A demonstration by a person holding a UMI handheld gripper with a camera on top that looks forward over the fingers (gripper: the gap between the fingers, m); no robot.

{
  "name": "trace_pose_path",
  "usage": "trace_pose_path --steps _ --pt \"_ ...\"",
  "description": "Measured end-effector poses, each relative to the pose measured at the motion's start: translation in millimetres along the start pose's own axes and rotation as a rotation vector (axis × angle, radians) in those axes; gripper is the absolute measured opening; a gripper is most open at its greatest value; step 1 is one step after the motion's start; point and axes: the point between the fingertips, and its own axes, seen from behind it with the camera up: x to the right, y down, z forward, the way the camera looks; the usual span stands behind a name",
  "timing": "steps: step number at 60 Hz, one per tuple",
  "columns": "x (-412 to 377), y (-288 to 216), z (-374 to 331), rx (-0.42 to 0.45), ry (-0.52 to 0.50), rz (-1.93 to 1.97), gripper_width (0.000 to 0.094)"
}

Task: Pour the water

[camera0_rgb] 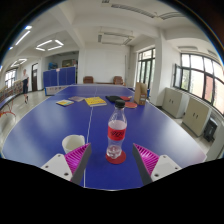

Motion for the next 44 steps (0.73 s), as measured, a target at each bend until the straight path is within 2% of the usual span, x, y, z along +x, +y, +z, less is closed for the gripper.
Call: trace_pose_path --steps 7,24,30,44 --pt "-7 -3 -82 -0.019 0.031 -0.012 0.0845" --pt "-37 1 -248 -0.006 0.007 -0.022 0.0849" --pt "-38 9 -281 -0.011 0.001 -0.029 0.0845" --pt "-28 18 -303 -0.016 0.033 -0.039 0.0844"
